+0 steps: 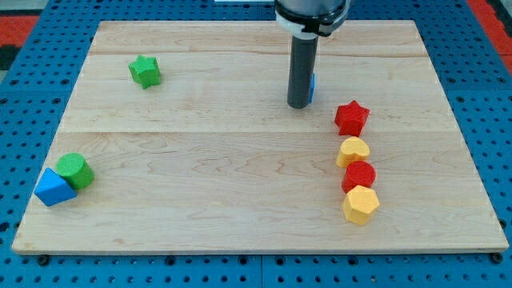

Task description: Place the blue cube on top of the red star

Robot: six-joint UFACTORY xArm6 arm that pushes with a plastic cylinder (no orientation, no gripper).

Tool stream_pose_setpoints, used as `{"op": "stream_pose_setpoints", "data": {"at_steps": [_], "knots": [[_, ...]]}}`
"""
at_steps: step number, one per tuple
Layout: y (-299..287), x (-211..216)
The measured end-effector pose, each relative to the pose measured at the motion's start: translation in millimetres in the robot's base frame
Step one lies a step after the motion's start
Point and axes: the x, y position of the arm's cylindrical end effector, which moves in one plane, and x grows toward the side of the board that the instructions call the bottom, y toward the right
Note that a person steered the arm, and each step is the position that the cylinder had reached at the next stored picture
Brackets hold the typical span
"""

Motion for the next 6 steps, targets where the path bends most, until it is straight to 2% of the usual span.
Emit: {"op": "stream_pose_setpoints", "data": {"at_steps": [1, 2, 4, 6], "knots": [[-55.6, -7.6], [-52.8, -31.8], [39.3, -28.5], [35.3, -51.8]]}}
